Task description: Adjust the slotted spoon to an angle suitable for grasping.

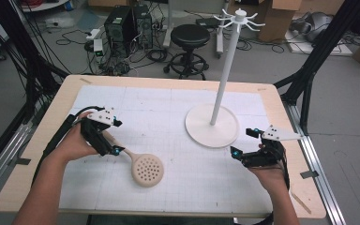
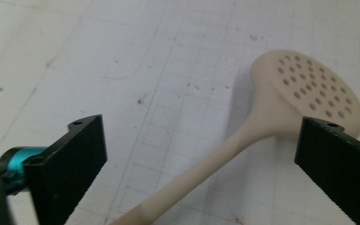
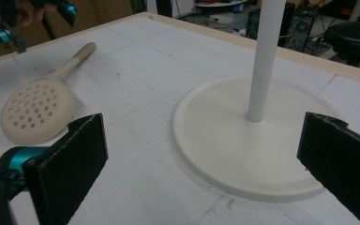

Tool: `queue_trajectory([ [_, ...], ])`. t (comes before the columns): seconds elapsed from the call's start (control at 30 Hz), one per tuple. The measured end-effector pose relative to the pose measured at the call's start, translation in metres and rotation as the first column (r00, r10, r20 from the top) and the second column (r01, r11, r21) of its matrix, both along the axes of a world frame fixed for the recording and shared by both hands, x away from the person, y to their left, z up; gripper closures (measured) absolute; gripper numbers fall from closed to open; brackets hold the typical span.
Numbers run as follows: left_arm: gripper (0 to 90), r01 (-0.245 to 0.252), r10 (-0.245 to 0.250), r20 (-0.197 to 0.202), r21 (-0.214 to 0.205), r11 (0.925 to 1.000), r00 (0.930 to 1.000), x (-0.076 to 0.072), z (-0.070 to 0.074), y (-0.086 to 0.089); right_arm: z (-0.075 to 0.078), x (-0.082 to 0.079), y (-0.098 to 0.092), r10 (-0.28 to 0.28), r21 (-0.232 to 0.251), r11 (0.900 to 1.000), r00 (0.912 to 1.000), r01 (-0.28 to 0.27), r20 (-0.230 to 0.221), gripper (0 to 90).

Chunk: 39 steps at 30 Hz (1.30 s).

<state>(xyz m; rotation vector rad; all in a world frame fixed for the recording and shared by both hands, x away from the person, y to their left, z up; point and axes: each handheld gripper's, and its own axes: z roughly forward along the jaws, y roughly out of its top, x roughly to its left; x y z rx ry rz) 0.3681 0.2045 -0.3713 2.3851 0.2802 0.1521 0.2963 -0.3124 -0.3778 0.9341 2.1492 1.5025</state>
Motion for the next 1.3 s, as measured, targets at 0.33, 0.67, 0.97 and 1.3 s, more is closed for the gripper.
queue_trajectory([
  [0.33,25.4,0.074,-0.069,-0.043,0.133,0.9884,0.9967,0.004,-0.023,-0.017,-0.001,0.000,0.000,0.000,0.000,1.0000,1.0000,0.000,-0.001,1.0],
  [0.67,45.0,0.164,-0.146,-0.106,0.201,0.9657,0.9837,0.007,-0.039,-0.026,-0.003,0.000,-0.001,-0.002,0.004,1.0000,0.9999,0.002,-0.013,1.0],
  [0.97,59.2,0.186,-0.168,-0.107,0.185,0.9650,0.9798,0.007,-0.037,-0.026,-0.004,0.000,0.000,-0.003,-0.004,1.0000,0.9999,0.003,-0.010,1.0],
  [1.3,70.9,0.205,-0.189,-0.105,0.165,0.9648,0.9763,0.001,-0.031,-0.026,-0.004,0.000,0.000,-0.003,-0.002,1.0000,0.9999,0.003,-0.013,1.0],
])
